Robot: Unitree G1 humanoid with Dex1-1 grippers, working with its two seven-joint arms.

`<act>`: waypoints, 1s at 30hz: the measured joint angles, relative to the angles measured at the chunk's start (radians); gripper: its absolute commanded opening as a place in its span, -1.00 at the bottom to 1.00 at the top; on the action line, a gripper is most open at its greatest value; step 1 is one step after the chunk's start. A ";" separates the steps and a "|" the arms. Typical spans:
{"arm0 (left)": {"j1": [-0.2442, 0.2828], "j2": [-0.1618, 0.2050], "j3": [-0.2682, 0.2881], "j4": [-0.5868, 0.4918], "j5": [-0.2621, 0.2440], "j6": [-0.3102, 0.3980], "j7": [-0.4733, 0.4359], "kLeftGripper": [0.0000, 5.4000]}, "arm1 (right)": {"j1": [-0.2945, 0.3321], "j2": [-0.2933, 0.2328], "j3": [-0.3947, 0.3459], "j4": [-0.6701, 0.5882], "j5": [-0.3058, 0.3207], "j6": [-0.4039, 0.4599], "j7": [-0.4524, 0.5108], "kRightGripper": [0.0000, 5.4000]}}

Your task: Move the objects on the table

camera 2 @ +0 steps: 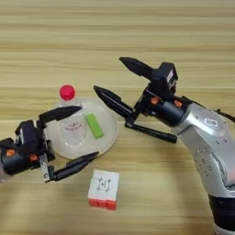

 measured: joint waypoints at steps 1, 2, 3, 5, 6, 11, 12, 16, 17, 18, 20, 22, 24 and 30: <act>0.000 -0.009 0.011 -0.007 -0.003 0.000 0.013 0.99 | 0.000 0.002 -0.001 0.000 0.000 -0.001 -0.002 1.00; -0.001 -0.016 0.018 -0.012 -0.006 0.002 0.026 0.99 | 0.001 0.003 -0.002 0.000 0.000 -0.001 -0.003 1.00; -0.003 -0.027 0.024 -0.020 -0.016 0.004 0.040 0.99 | 0.003 0.007 -0.005 0.000 0.000 -0.002 -0.004 1.00; -0.012 -0.043 0.034 -0.030 -0.028 0.010 0.065 0.99 | 0.006 0.013 -0.013 0.000 0.000 -0.003 -0.010 1.00; -0.017 -0.053 0.043 -0.037 -0.035 0.013 0.078 0.99 | 0.009 0.016 -0.018 0.000 0.001 -0.003 -0.014 1.00; -0.031 -0.072 0.066 -0.052 -0.046 0.021 0.122 0.99 | 0.021 0.027 -0.039 0.000 0.002 -0.003 -0.031 1.00; -0.031 -0.076 0.072 -0.052 -0.045 0.021 0.133 0.99 | 0.021 0.031 -0.041 0.000 0.002 -0.004 -0.036 1.00; -0.043 -0.099 0.080 -0.052 -0.036 0.017 0.167 0.99 | 0.021 0.044 -0.050 0.002 0.002 -0.005 -0.051 1.00; -0.047 -0.107 0.080 -0.052 -0.035 0.016 0.174 0.99 | 0.021 0.047 -0.053 0.003 0.002 -0.008 -0.052 1.00; -0.054 -0.111 0.081 -0.051 -0.035 0.016 0.184 0.99 | 0.021 0.053 -0.055 0.006 0.002 -0.014 -0.053 1.00; -0.070 -0.120 0.088 -0.041 -0.017 0.015 0.205 0.99 | 0.021 0.059 -0.058 0.014 0.001 -0.018 -0.062 1.00; -0.086 -0.129 0.092 -0.018 0.016 0.014 0.230 0.99 | 0.020 0.061 -0.064 0.026 0.000 -0.020 -0.070 1.00; -0.107 -0.130 0.090 0.022 0.085 0.008 0.257 0.99 | 0.019 0.062 -0.069 0.033 0.000 -0.024 -0.071 1.00; -0.143 -0.147 0.088 0.110 0.166 -0.007 0.285 0.99 | 0.007 0.076 -0.077 0.046 -0.001 -0.044 -0.091 1.00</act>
